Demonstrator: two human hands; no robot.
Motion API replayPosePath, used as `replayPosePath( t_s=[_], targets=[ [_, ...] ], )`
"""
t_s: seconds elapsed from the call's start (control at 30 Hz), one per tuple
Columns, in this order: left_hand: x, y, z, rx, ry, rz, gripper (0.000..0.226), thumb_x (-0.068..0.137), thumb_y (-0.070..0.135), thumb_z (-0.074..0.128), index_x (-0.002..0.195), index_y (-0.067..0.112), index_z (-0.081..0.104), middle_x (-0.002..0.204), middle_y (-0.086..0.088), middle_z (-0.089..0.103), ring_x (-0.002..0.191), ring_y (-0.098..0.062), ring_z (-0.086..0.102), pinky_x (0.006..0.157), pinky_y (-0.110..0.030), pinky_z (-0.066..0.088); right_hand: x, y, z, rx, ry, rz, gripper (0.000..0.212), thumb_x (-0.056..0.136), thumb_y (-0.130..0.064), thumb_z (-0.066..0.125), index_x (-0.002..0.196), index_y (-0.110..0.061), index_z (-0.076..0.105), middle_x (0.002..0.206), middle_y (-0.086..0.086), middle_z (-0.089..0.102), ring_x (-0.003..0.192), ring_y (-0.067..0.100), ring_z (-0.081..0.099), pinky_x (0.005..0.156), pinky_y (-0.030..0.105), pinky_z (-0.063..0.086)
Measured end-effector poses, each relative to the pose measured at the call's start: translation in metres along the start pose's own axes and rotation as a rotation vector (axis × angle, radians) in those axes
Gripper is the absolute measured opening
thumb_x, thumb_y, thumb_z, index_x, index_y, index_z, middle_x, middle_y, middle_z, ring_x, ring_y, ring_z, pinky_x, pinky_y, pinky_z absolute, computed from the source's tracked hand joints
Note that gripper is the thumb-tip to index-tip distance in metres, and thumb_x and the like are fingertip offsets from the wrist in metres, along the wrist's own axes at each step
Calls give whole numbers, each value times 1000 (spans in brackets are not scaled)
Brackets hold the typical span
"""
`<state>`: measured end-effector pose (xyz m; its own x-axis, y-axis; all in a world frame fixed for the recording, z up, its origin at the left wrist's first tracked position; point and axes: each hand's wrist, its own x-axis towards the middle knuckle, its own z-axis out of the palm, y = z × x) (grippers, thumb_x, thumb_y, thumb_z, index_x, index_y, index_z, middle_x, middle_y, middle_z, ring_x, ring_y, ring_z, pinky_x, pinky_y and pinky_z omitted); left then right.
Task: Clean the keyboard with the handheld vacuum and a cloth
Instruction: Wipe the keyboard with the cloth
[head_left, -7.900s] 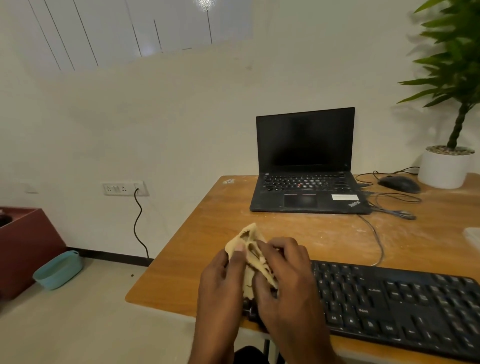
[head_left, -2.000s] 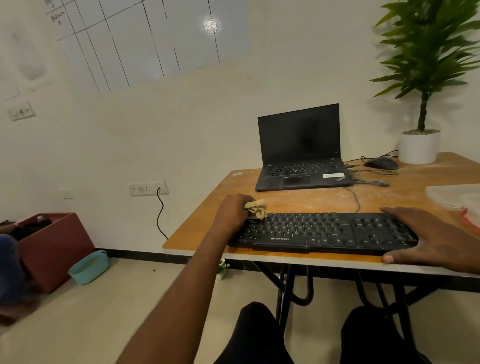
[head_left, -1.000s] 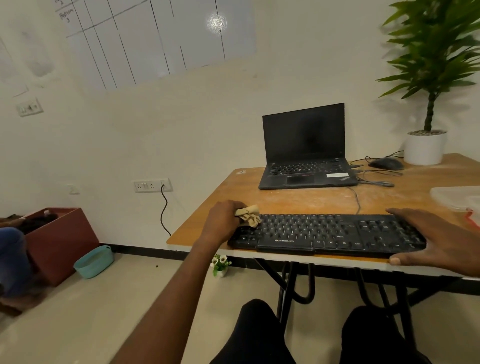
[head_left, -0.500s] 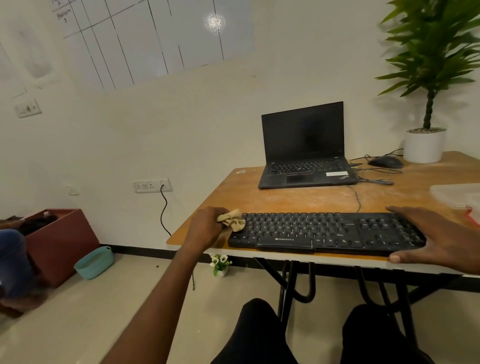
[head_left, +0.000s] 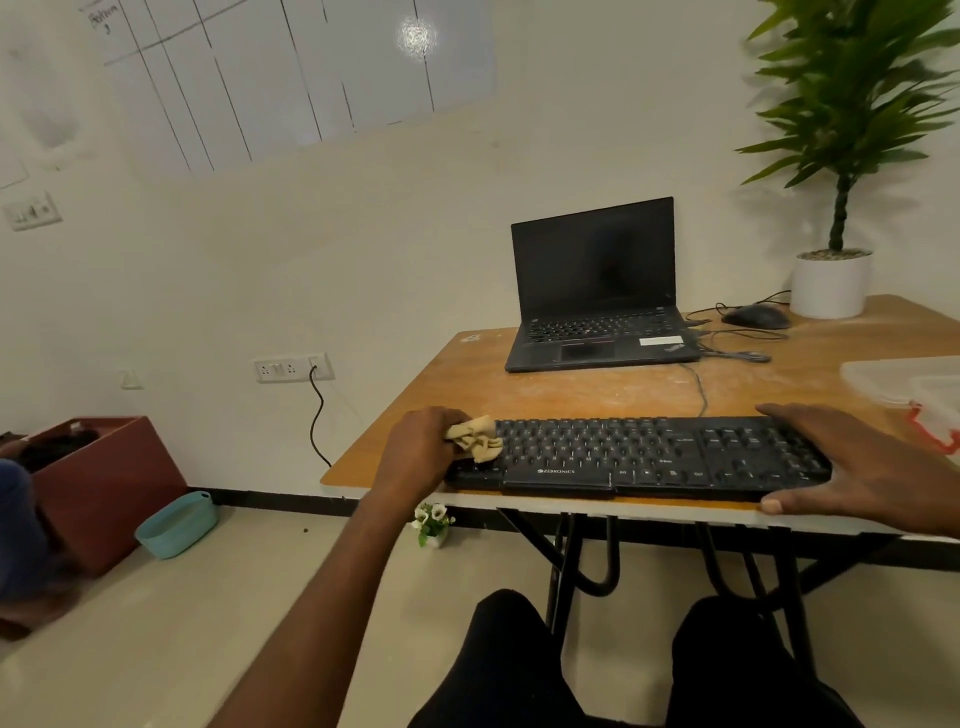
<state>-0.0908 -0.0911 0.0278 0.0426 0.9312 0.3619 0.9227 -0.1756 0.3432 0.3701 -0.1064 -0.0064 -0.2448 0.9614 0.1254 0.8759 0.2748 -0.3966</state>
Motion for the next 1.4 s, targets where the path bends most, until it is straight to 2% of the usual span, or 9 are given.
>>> replayPosePath(
  t_s=[0.07, 0.13, 0.23, 0.37, 0.57, 0.7, 0.97, 1.2, 1.4],
  targets=[
    [-7, -8, -4, -14, 8, -20, 29, 90, 9, 77, 114, 23, 80, 105, -1, 79, 86, -14, 63, 64, -24, 39, -1, -2, -2, 0, 0, -4, 115, 49, -102, 58, 145, -58, 11, 157, -3, 36, 132, 16, 41, 109, 46, 44],
    [-10, -3, -2, -27, 7, -20, 35, 91, 4, 72, 120, 24, 79, 108, 0, 79, 91, -15, 65, 68, -23, 42, -1, -4, -4, 0, 2, -5, 116, 49, -102, 58, 146, -57, 12, 157, -2, 37, 133, 16, 41, 109, 45, 43],
    [-9, 20, 9, -71, -13, 38, 41, 93, 0, 64, 124, 23, 78, 114, 0, 78, 100, -18, 67, 76, -25, 44, -2, -6, -6, -9, -1, 1, 117, 49, -102, 58, 146, -56, 12, 157, -3, 37, 132, 14, 40, 109, 43, 43],
    [-8, 41, 17, -74, 8, 90, 41, 93, 0, 66, 124, 24, 78, 114, -1, 78, 100, -19, 68, 77, -26, 47, -4, -8, -6, -24, 6, 15, 127, 48, -103, 56, 155, -48, 17, 158, -3, 36, 132, 14, 39, 108, 42, 42],
    [-15, -8, -4, -26, 38, -50, 35, 90, 2, 72, 115, 24, 81, 103, -2, 80, 94, -21, 70, 76, -32, 54, -5, -9, -5, -8, 0, 23, 129, 45, -105, 53, 154, -49, 15, 159, -2, 35, 135, 17, 39, 109, 43, 43],
    [-23, -16, -4, -80, 56, -95, 35, 90, 2, 74, 114, 26, 81, 103, 0, 80, 95, -20, 71, 75, -29, 50, -6, -9, -7, -12, -11, 24, 129, 46, -104, 54, 155, -48, 15, 160, -2, 33, 138, 19, 38, 110, 45, 42],
    [-22, 21, 12, -47, 38, 25, 53, 91, -10, 60, 130, 22, 75, 121, -3, 76, 105, -23, 66, 79, -25, 43, -7, -11, -8, -24, -24, 28, 134, 45, -104, 53, 158, -41, 17, 162, -1, 30, 139, 21, 37, 108, 42, 40],
    [-30, -12, -2, -60, 81, -30, 44, 87, -9, 67, 113, 23, 82, 103, 1, 78, 93, -21, 68, 73, -30, 48, -8, -13, -8, 0, -23, 17, 134, 45, -103, 55, 158, -41, 18, 161, -1, 32, 138, 20, 38, 107, 40, 40],
    [-24, 29, 14, -77, 24, 76, 49, 91, -9, 61, 125, 21, 77, 116, 0, 76, 92, -11, 58, 73, -24, 40, -8, -13, -10, -14, -17, 17, 134, 46, -103, 54, 158, -39, 19, 160, -1, 34, 137, 18, 38, 108, 40, 40]
  ],
)
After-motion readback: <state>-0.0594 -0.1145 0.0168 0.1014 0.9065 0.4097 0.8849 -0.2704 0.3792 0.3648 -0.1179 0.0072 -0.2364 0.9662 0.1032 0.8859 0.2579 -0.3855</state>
